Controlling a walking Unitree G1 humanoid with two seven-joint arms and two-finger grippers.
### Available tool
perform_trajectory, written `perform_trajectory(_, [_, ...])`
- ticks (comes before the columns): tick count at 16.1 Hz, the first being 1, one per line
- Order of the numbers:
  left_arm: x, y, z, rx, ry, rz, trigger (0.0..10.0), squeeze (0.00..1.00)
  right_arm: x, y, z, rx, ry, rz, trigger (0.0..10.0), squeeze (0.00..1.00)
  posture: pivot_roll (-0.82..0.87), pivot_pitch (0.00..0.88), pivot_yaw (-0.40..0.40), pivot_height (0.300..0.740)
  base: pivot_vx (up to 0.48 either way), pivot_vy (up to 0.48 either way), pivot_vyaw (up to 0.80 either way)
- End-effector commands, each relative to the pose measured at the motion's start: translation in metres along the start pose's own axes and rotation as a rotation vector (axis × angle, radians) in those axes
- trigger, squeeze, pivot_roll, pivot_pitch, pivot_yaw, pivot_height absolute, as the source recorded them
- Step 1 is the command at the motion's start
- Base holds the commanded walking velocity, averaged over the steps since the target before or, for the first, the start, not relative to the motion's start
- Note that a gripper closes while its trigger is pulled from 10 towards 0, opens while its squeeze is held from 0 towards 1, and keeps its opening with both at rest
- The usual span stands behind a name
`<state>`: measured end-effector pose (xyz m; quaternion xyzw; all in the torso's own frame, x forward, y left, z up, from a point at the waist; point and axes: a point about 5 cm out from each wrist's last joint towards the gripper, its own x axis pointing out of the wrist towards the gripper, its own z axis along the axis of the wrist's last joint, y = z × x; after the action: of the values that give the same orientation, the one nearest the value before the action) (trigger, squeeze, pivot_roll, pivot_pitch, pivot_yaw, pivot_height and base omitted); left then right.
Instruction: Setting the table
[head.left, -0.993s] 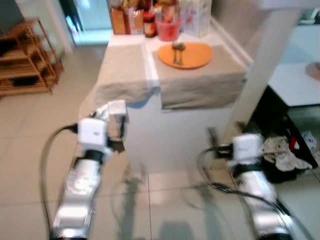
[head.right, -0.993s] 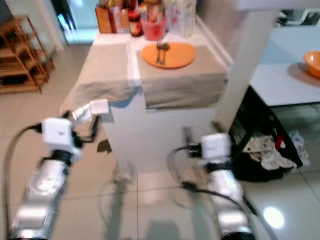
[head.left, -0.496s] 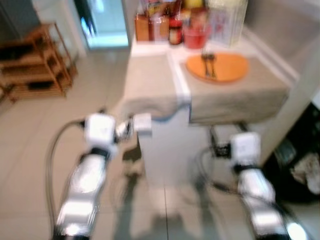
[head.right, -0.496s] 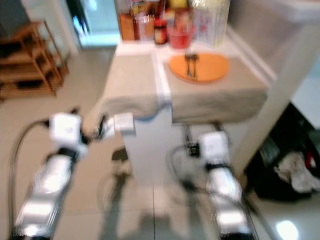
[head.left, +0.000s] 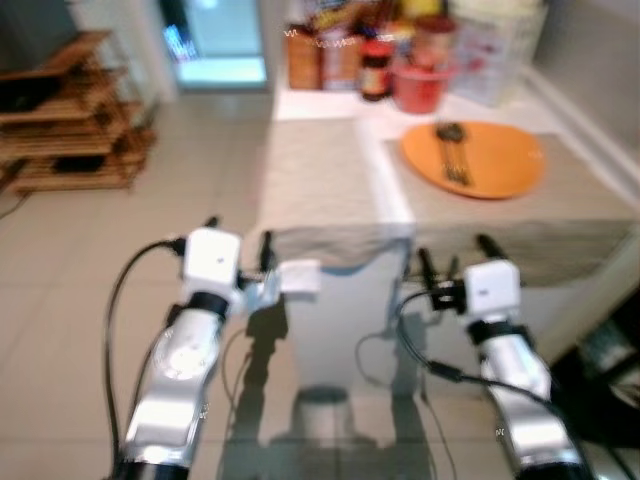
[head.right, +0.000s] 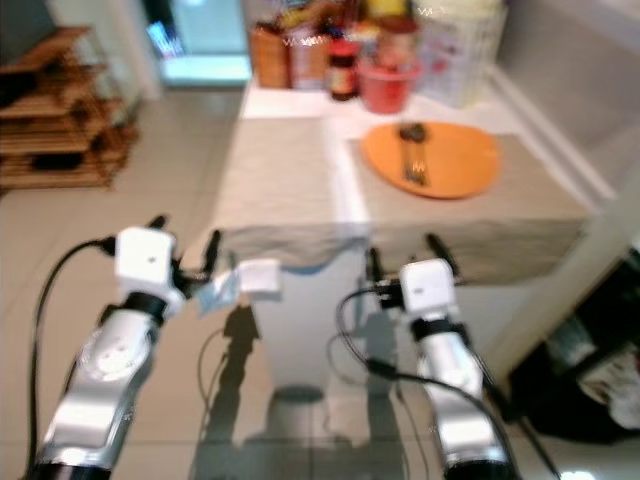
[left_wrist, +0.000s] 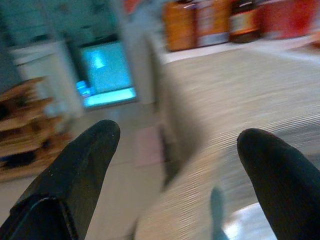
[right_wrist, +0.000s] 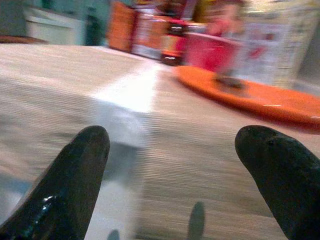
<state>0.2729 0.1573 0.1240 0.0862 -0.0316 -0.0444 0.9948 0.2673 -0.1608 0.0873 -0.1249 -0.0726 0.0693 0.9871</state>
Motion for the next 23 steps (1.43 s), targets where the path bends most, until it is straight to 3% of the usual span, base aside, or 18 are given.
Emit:
perform_trajectory(1, [0.001,0.001,0.000,0.002,0.007,0.009,10.0,0.00,-0.001,-0.004,0.001,-0.009,0.005,-0.010,10.0,0.00,-0.10,0.000,0.067,0.736,0.000,-0.465,0.00])
perform_trajectory(8, [0.001,0.001,-0.003,-0.012,0.025,0.020,10.0,0.00,-0.002,-0.002,0.003,-0.010,0.011,-0.007,10.0,0.00,-0.11,0.000,0.065,0.736,0.000,-0.445,0.00])
perform_trajectory(16, [0.005,0.001,-0.004,-0.008,0.031,0.018,10.0,0.00,-0.005,-0.002,0.003,-0.009,0.022,-0.004,10.0,0.00,-0.11,0.000,0.069,0.736,0.276,-0.387,0.00])
perform_trajectory(23, [0.009,0.008,0.007,-0.021,-0.021,0.042,10.0,0.00,0.001,-0.010,0.025,0.027,-0.082,-0.062,10.0,0.00,-0.12,0.000,0.070,0.736,0.000,0.000,0.00])
